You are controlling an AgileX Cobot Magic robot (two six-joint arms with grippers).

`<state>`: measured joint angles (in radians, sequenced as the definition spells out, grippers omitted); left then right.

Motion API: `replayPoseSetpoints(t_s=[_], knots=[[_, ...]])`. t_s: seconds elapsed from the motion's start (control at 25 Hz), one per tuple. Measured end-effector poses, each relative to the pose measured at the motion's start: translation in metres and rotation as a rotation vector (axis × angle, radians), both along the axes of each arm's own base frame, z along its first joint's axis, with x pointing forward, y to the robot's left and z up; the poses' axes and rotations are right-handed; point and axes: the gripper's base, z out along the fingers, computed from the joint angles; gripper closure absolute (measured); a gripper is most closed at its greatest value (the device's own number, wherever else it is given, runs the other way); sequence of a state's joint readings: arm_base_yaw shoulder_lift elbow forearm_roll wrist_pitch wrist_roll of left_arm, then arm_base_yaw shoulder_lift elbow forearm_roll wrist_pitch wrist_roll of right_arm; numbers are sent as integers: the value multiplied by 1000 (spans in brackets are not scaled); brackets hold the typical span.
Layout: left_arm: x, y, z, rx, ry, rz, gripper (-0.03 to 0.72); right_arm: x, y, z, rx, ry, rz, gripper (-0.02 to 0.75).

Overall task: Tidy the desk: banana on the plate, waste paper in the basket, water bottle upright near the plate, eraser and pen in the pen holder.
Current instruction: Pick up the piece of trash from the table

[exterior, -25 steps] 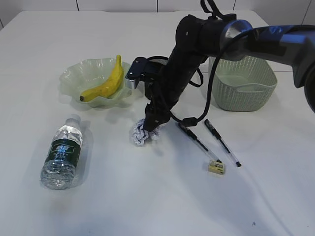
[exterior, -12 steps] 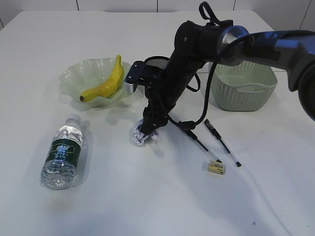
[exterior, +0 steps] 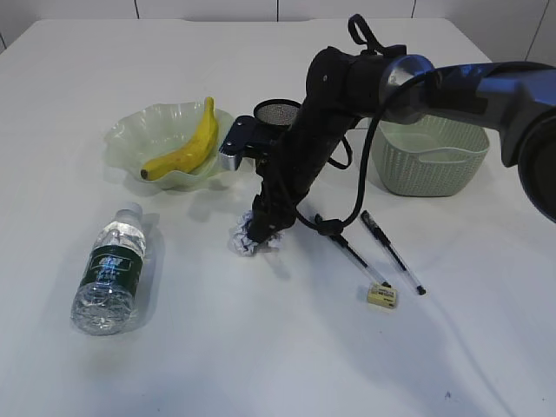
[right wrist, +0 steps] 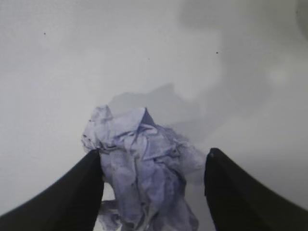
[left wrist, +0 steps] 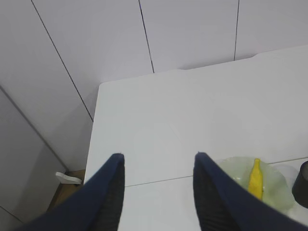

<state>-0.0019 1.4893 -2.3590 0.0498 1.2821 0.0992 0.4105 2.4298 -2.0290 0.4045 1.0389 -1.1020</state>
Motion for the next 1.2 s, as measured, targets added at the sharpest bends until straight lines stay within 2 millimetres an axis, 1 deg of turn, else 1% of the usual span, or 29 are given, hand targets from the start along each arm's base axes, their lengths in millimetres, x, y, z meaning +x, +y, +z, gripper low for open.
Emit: replayPoseSetpoints(t_s=[0.04,0.12,0.36,0.44,0.56,0.72,0.84,0.92,1.04,1.2], knots=[[0,0,0,0,0,0,358,0,0,0,0,0,0,285],[0,0,0,0,0,0,363,0,0,0,0,0,0,349],[0,0,0,0,0,0,377,0,0,0,2,1,-1,619],[0,0,0,0,0,0,378,0,0,0,1,4,1,668],[0,0,0,0,0,0,379,-1,0,0,0,12,-1,685],[0,0,0,0,0,0,379,-3,0,0,-5,43,-12,687],[0,0,0,-1,0,-2,393,-6,0,0,5,77,-21,687],[0,-1,0,-7,0,-10,400,-7,2,3,26,99,-24,687],[0,-3,0,-18,0,-25,403,-6,6,20,70,119,-43,687],[0,-3,0,-22,0,-31,408,0,12,51,134,100,-81,687]])
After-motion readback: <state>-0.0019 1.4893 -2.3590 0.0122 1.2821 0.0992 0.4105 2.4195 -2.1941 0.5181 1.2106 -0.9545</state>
